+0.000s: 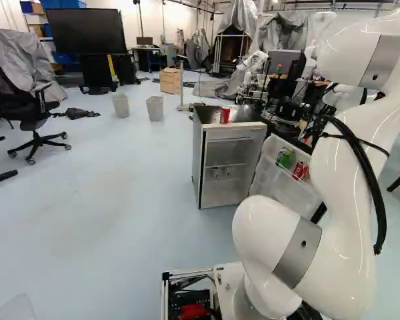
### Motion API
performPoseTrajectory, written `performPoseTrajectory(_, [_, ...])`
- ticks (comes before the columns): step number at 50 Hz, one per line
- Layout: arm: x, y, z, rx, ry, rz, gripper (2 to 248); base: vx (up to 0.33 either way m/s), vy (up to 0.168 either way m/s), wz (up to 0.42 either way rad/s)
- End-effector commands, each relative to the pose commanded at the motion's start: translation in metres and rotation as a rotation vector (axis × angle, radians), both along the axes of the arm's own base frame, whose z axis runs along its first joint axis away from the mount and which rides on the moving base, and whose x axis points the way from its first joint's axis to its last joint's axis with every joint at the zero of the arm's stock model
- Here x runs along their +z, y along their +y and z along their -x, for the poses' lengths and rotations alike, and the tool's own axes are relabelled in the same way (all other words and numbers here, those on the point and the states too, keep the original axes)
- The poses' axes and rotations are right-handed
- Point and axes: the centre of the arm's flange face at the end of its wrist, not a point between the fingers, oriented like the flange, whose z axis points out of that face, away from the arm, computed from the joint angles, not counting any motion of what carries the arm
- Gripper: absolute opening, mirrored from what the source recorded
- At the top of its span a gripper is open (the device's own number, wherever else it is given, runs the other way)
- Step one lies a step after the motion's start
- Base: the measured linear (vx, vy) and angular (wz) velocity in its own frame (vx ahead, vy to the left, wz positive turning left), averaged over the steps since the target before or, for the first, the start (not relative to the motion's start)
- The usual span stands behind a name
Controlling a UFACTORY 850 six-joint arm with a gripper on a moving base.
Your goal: Grab a drink from the fridge
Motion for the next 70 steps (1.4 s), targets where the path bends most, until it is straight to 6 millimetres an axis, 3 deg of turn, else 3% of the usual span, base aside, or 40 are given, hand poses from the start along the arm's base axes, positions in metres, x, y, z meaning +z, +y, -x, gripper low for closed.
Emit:
performPoseTrajectory(34, [0.000,0.011,0.012,-0.004,0.011,-0.014,247,0.000,0.000,0.000])
performPoseTrajectory(70, [0.002,0.036,0.028,0.002,0.029,-0.036,247,0.000,0.000,0.000])
